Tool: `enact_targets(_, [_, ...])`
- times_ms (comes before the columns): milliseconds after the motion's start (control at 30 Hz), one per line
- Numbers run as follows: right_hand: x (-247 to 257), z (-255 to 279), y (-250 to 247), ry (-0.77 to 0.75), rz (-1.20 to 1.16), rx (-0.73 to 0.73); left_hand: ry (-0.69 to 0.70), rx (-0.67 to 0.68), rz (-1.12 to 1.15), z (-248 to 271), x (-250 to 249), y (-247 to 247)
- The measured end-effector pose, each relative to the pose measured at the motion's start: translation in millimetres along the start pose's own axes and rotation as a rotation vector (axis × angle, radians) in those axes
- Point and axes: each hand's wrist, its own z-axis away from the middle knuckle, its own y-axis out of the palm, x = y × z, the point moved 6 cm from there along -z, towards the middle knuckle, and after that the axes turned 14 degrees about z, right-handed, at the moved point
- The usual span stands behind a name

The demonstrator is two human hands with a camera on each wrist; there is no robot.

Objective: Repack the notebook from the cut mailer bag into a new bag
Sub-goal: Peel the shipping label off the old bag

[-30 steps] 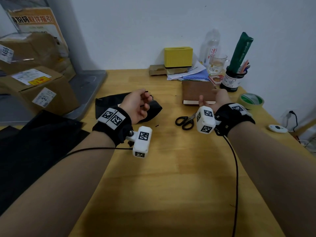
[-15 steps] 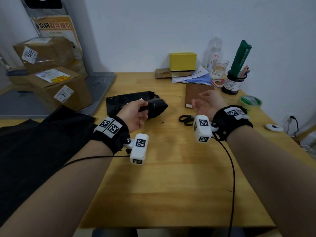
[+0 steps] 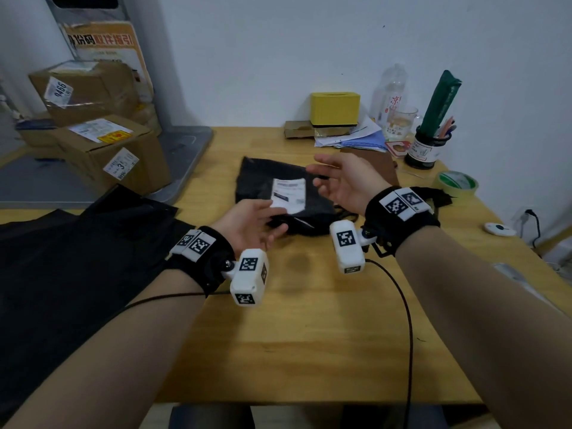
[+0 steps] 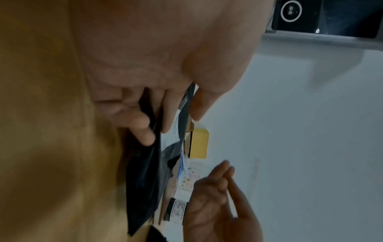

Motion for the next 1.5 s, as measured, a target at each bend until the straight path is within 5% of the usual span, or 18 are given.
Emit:
enact_targets(200, [-36,4,21,0.162,0.255,0.12,-0.078,0.047,-0.392,20,13,3])
enact_targets(300, [-58,1,23,0.237,0.38,0.128,0.131,-0.092,-0.53,27,-16,-8])
enact_targets(400, [-68,-2,24,0.261,0.41,0.128,0.376,-0.282,-0.503,21,-44,-28])
enact_targets(600, [-70,-10,23,0.251,0.414,0.136,0.264,-0.225,-0.406,-2,-23,-30])
enact_targets(1000, [-74,-35,25,0.157,0.164,0.231,0.381,-0.259,-0.514,-52,-34,-9])
enact_targets(1500, [-73,-82,24,0.02,-0.057,0.16,0.532,-0.18,-0.202,-102,-55,-26])
